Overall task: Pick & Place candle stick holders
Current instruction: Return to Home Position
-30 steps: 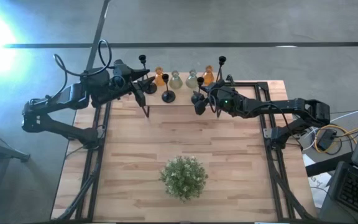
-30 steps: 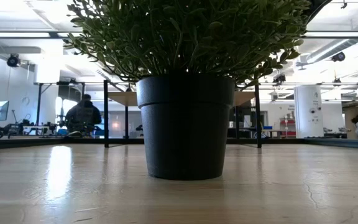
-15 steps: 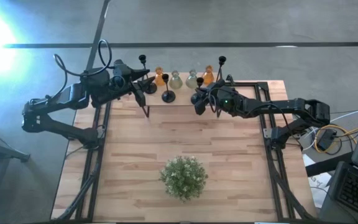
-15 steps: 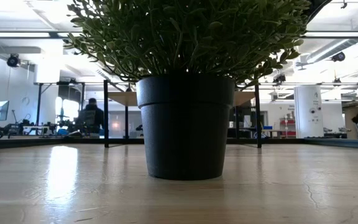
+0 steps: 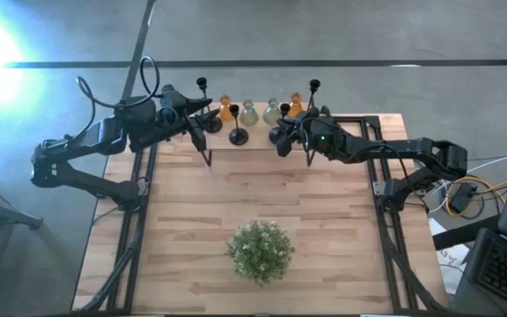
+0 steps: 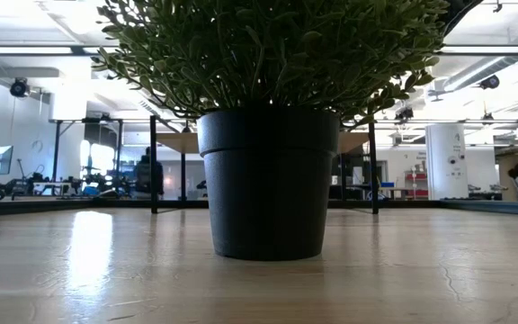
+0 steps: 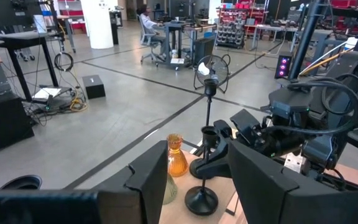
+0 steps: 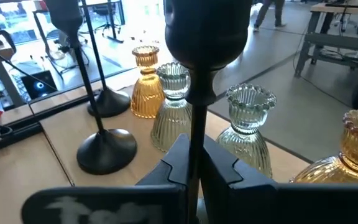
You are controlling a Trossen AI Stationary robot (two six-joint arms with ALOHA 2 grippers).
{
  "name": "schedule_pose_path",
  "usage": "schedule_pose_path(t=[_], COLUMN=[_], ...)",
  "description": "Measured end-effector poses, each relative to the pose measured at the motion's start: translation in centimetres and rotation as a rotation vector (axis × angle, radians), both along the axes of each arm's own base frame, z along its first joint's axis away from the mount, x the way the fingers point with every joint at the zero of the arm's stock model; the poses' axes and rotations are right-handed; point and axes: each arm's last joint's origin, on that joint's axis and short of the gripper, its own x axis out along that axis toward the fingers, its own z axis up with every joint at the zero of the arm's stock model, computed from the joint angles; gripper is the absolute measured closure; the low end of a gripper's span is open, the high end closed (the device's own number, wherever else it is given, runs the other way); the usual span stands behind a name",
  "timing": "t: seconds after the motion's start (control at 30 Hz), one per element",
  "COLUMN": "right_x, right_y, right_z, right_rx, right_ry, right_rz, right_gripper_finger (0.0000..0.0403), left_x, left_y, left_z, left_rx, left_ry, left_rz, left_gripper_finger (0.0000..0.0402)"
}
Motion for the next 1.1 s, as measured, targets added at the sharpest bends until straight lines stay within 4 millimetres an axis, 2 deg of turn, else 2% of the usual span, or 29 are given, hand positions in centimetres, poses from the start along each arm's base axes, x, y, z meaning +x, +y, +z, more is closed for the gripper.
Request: schedule_pose_path(t=[0.27,1.1], right_x=[0.4,0.6], right_y=[0.0,-1.1], right_z=[-0.6,-1.1], right_rx=[-0.001,-0.019], right_ry=[0.029,0.020], right_rz=[0.081,0.052], right_gripper_finger=[0.0393,0.0391], left_x=[0.0,0.0], left_y=[0.0,0.0], left_z=[0.0,0.0], left_rx=[0.000,0.000], left_ry=[0.002,0.002], left_rz=[0.000,0.000], left_gripper_finger=[0.0227,0.0227])
